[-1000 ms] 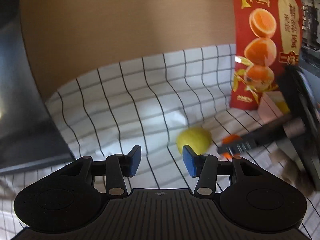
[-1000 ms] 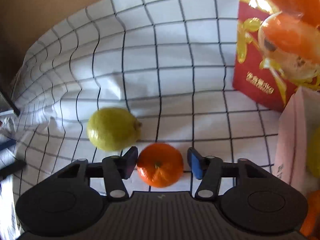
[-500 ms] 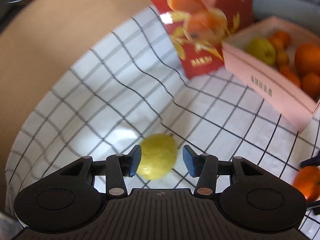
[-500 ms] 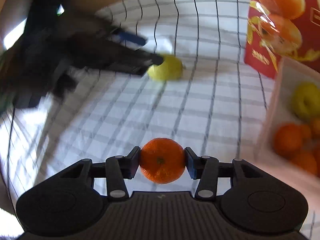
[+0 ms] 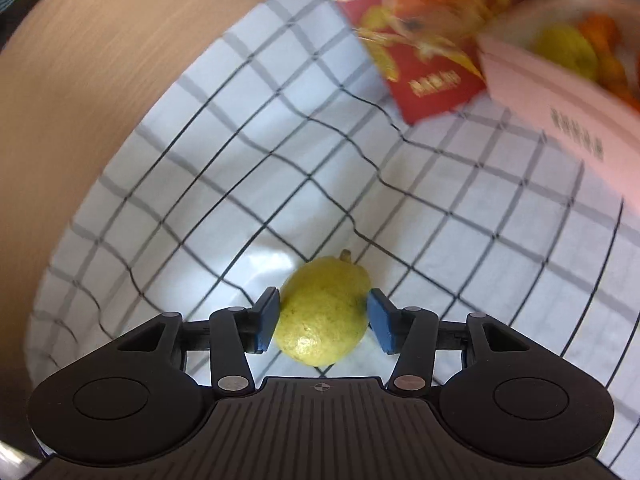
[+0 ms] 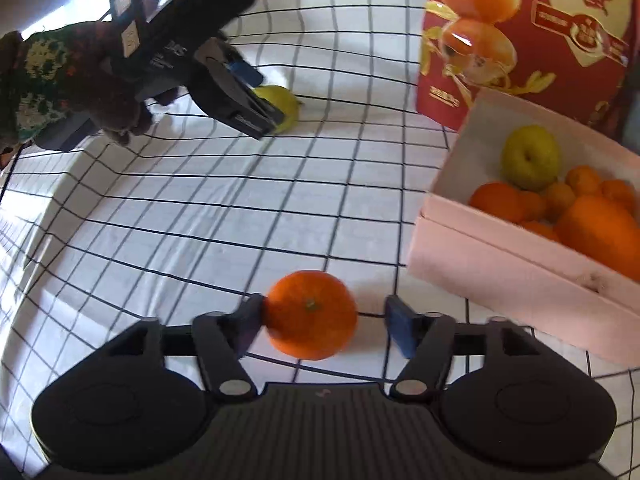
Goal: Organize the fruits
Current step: 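Grasp the green pear with the left tool while the right tool grasps the tangerine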
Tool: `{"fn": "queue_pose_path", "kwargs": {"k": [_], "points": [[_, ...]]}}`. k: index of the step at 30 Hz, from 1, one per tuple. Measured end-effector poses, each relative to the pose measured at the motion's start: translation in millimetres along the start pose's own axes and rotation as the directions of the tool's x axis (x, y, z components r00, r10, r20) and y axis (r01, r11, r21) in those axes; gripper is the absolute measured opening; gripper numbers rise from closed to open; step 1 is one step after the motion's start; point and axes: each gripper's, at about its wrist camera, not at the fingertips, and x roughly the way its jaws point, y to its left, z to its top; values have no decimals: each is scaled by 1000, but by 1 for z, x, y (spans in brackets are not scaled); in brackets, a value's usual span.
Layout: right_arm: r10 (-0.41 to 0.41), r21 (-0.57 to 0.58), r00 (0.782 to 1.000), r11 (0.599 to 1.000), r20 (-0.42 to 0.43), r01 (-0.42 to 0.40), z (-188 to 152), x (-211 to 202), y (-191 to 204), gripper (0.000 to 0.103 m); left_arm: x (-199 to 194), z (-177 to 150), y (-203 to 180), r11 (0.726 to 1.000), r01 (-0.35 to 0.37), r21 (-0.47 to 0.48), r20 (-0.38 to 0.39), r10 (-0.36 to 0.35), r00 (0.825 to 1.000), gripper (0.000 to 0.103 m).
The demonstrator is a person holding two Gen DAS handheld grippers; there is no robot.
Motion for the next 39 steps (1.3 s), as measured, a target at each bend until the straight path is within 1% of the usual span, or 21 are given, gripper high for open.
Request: {"fn": "queue_pose_path", "kwargs": {"k": [2,5,8,10,11,12,14,16,18,20,21,23,28,30,32,33,34,36,39], "points": [[13,29,1000,999,14,-13,-6,-2,-5,73,1,-7,14,994,37,-107,9,-36,999,53],[-6,24,999,1000,50,5,-14,-4,-5,78,0,-22,30,964,86,-253,51,-75,996,53],[-49,-21,996,999,74,50,-20,-3,3,81,-1,-38,42,913,123,-390,82,-99,992,53],[-85,-75,993,993,86,92,-24,-1,11,82,-2,-48,50,869,146,-472,103,-109,989,53],[-91,-70,992,993,90,97,-24,-1,11,84,-3,-52,53,852,151,-502,112,-109,988,52],[-87,-54,992,994,88,92,-24,0,9,85,-4,-57,55,833,153,-532,122,-103,987,52],[-89,-47,992,994,92,94,-25,1,7,89,-7,-62,56,810,140,-569,131,-78,988,52],[-93,-41,991,994,94,97,-25,2,6,91,-10,-67,54,787,120,-605,133,-49,990,52],[-96,-39,991,994,94,100,-25,3,6,93,-14,-73,53,758,88,-646,125,-9,992,51],[-98,-36,991,994,94,102,-25,4,6,94,-17,-77,50,741,59,-669,116,25,993,51],[-99,-35,991,994,95,103,-25,5,6,95,-18,-78,48,741,51,-669,115,35,993,51],[-101,-34,990,994,95,105,-25,5,6,96,-18,-76,46,762,42,-647,115,42,993,53],[-106,-30,990,994,95,109,-24,6,7,98,-13,-61,29,851,-13,-525,116,86,989,55],[-105,-30,990,994,94,109,-24,6,7,98,-11,-54,21,885,-21,-464,116,85,990,55],[-105,-31,990,994,94,108,-24,6,6,98,-6,-47,10,922,-23,-386,114,73,991,55],[-104,-31,990,994,94,108,-24,6,6,98,-2,-41,4,940,-27,-339,106,67,992,57],[-104,-32,990,994,94,107,-24,6,6,98,0,-37,-2,955,-37,-295,99,69,993,57],[-104,-31,990,994,94,107,-24,7,6,98,4,-27,-11,976,-63,-211,82,82,993,58],[-103,-32,990,994,94,107,-24,7,5,98,15,-19,-20,991,-83,-104,19,86,996,64]]}}
